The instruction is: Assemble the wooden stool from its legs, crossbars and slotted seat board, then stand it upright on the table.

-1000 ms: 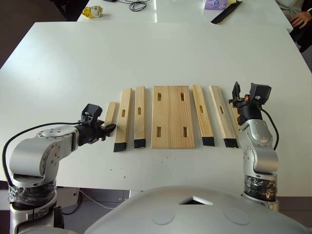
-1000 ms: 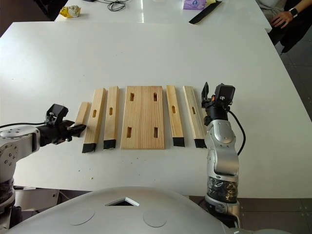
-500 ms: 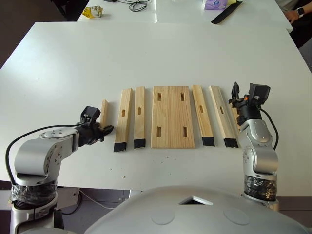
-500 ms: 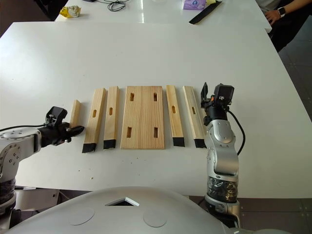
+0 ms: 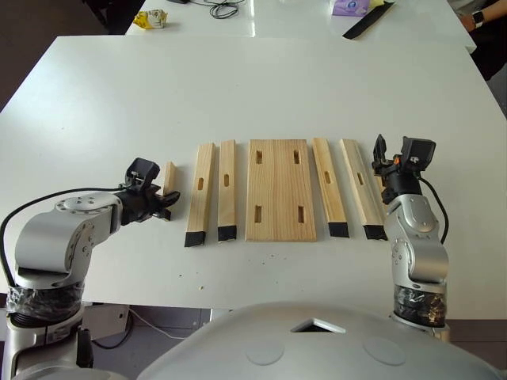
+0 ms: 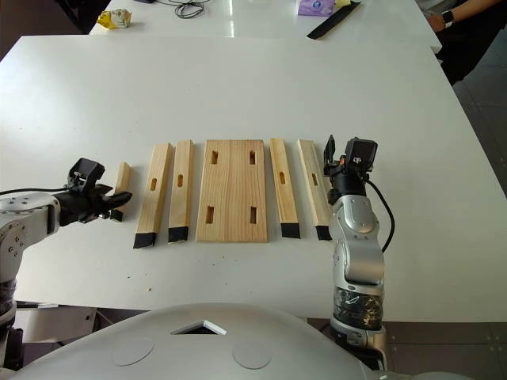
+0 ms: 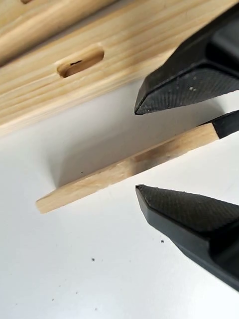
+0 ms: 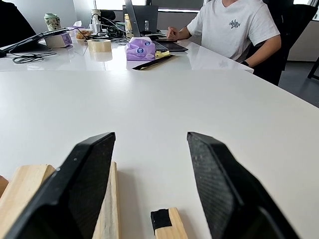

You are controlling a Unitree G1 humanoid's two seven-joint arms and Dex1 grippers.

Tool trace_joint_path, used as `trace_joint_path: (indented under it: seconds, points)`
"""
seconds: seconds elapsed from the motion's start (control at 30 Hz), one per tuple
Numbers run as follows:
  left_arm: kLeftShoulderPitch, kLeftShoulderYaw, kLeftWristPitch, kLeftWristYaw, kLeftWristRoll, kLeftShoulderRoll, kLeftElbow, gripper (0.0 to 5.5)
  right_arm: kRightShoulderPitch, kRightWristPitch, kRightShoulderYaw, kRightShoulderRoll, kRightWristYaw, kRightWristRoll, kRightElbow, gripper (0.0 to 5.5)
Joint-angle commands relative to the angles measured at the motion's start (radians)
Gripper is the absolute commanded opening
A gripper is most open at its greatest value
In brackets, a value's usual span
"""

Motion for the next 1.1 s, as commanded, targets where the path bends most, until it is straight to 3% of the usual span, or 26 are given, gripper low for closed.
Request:
trace_joint_path:
  seconds: [0.03,0.53,1.1]
  points:
    - [-0.011,-0.031,-0.006,-0.028,-0.003,0.025,-0.009,2.62,0.015,-0.005,0.007,0.013,-0.013,-0.012,-0.011,2.70]
    - [0.014,-0.004,0.065,-0.014,-0.052,-0.123,-0.060,2.62,-0.003,-0.002,0.000,0.002,-0.008,-0.004,-0.003,2.70]
    - [-0.007,0.022,0.075,-0.019,-0.073,-0.122,-0.082,2.62,0.004,-0.002,0.003,0.012,-0.018,-0.006,-0.016,2.70]
